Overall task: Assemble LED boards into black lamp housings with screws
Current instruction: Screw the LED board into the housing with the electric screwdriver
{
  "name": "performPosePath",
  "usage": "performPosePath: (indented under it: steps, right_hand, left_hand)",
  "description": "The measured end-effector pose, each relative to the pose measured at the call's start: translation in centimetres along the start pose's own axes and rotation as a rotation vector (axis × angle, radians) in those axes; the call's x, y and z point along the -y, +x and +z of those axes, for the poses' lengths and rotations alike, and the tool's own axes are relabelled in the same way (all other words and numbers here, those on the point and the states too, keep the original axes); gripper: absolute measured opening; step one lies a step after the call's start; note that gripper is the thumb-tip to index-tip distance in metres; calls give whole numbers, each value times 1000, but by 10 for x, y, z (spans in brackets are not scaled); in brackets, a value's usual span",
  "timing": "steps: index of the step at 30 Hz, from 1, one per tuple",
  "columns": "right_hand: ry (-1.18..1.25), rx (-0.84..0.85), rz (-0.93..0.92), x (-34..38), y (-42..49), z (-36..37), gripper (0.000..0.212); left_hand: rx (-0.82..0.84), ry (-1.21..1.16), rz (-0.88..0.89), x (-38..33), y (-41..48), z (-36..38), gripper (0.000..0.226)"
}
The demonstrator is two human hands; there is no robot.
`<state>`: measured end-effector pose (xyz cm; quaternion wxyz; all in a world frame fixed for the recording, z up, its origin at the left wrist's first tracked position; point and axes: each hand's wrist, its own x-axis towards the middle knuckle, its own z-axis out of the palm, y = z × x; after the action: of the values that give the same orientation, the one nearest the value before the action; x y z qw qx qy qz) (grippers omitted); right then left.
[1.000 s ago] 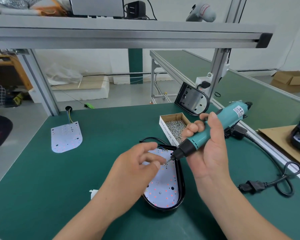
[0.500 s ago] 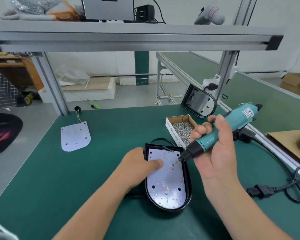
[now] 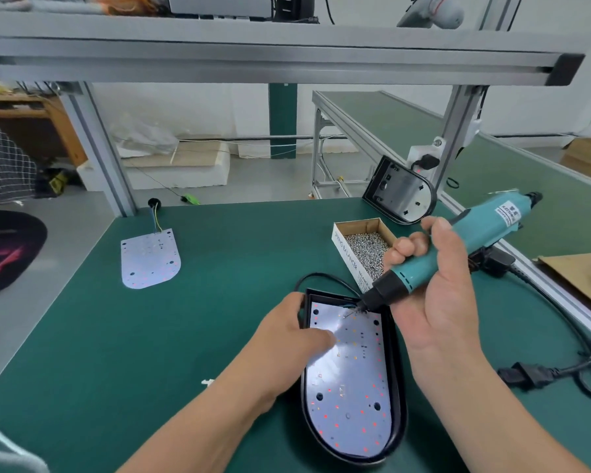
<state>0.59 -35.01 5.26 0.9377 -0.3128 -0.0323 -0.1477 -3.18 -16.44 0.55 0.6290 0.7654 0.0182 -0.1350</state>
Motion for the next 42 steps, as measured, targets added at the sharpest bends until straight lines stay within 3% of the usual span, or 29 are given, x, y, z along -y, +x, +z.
performPosePath:
  steps: [8, 28, 37, 42]
  right_hand:
    - [-97, 42, -18, -14, -4, 4, 11]
    - [-274, 150, -68, -22, -12, 9, 9]
    - [-421, 413, -154, -23, -19, 10, 11]
    - [-399, 530, -70, -25, -21, 10, 19]
  left_hand:
    - [13, -20, 1, -5, -4, 3, 38]
    - [26, 20, 14, -5, -6, 9, 34]
    - [19, 37, 17, -7, -5, 7, 35]
    - [13, 68, 23, -9, -8, 7, 42]
